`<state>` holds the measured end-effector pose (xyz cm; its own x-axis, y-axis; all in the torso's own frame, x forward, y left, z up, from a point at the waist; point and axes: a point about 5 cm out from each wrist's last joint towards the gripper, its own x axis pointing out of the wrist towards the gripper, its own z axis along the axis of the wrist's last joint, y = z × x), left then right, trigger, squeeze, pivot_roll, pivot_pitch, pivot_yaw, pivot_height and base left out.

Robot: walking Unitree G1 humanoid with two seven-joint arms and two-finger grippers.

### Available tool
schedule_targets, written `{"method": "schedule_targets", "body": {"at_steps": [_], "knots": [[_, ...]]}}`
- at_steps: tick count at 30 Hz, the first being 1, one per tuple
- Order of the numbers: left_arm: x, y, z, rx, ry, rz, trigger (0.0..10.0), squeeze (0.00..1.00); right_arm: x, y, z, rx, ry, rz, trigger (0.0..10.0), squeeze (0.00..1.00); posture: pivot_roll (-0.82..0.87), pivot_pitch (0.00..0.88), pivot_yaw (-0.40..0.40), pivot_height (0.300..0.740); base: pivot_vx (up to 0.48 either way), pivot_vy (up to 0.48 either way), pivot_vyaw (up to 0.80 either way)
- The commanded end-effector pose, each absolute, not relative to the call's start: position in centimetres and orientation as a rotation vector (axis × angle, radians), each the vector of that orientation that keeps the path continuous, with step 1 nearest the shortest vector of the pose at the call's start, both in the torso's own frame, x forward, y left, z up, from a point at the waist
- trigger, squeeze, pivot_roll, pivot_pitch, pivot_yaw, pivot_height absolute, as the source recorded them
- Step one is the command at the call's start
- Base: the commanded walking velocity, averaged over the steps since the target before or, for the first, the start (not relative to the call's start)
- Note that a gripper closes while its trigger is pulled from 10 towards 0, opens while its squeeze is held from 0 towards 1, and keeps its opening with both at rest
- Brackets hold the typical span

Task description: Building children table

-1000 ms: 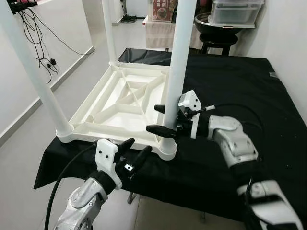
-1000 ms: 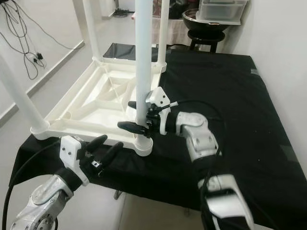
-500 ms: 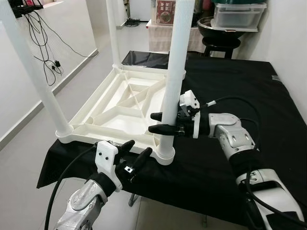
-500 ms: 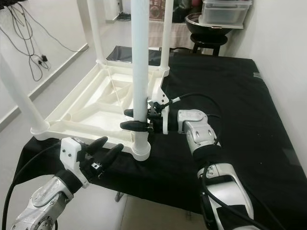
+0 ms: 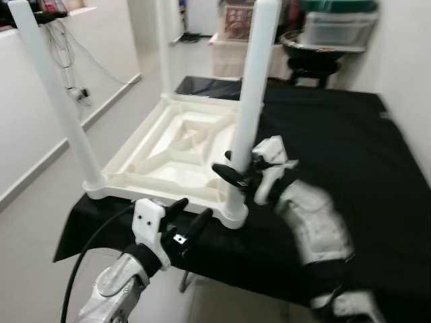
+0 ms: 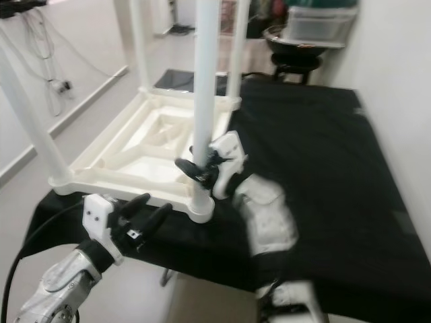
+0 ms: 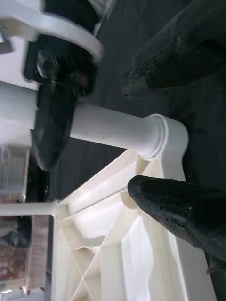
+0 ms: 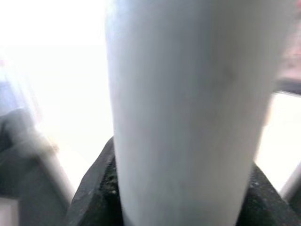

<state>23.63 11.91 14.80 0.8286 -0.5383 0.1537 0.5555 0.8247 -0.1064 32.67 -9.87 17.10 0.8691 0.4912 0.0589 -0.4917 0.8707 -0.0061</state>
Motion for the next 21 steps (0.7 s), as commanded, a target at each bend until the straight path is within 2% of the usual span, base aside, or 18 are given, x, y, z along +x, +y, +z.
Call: {"method": "schedule_targets", "body": {"at_steps": [1,4,9,10,11,12,13,14,15,19,21], "knots": [[23.7,12.2,14.3,-0.136,-0.097,-0.578,10.0,0.0,32.5,-10.1,14.8,-0.02,0.046,0.428,0.0,0.0,-0.05,0.035,0.001,0.74,0.0,0.0,0.0],[23.9,12.1,14.2,-0.133,-0.098,-0.589,10.0,0.0,33.3,-10.7,14.5,-0.087,0.073,0.443,0.0,0.0,-0.04,0.021,-0.02,0.74,0.0,0.0,0.0],[24.1,12.0,14.3,-0.129,-0.107,-0.577,10.0,0.0,33.4,-10.2,14.4,-0.136,0.088,0.458,0.0,0.0,-0.04,0.017,-0.013,0.74,0.0,0.0,0.0],[24.1,12.1,14.3,-0.129,-0.109,-0.568,10.0,0.0,33.5,-10.1,14.6,-0.137,0.086,0.45,3.3,0.0,-0.04,0.017,-0.011,0.74,0.0,0.0,0.0],[24.2,12.1,14.3,-0.129,-0.111,-0.562,10.0,0.0,33.6,-10.0,14.8,-0.124,0.082,0.455,10.0,0.0,-0.04,0.017,-0.011,0.74,0.0,0.0,0.0],[24.2,12.1,14.3,-0.129,-0.111,-0.562,10.0,0.0,33.6,-10.0,14.8,-0.124,0.082,0.455,10.0,0.0,-0.04,0.017,-0.011,0.74,0.0,0.0,0.0],[24.2,12.1,14.3,-0.128,-0.111,-0.561,10.0,0.0,33.8,-10.0,15.4,-0.111,0.058,0.47,10.0,0.35,-0.04,0.017,-0.011,0.74,0.0,0.0,0.0],[24.2,12.1,14.3,-0.127,-0.11,-0.562,10.0,0.0,33.9,-10.0,15.9,-0.1,0.035,0.474,10.0,0.77,-0.04,0.017,-0.009,0.74,0.0,0.0,0.0],[24.2,12.1,14.3,-0.127,-0.11,-0.565,10.0,0.0,34.2,-9.9,16.8,-0.077,0.002,0.511,10.0,1.0,-0.04,0.018,-0.006,0.74,0.0,0.0,0.0],[24.3,12.0,14.4,-0.129,-0.108,-0.573,10.0,0.0,35.0,-9.9,18.5,-0.052,-0.054,0.627,10.0,1.0,-0.04,0.019,-0.005,0.74,0.0,0.0,0.0],[24.2,12.0,14.4,-0.131,-0.109,-0.574,10.0,0.0,35.4,-10.0,19.3,-0.051,-0.048,0.752,10.0,1.0,-0.04,0.02,-0.007,0.74,0.0,0.0,0.0]]}}
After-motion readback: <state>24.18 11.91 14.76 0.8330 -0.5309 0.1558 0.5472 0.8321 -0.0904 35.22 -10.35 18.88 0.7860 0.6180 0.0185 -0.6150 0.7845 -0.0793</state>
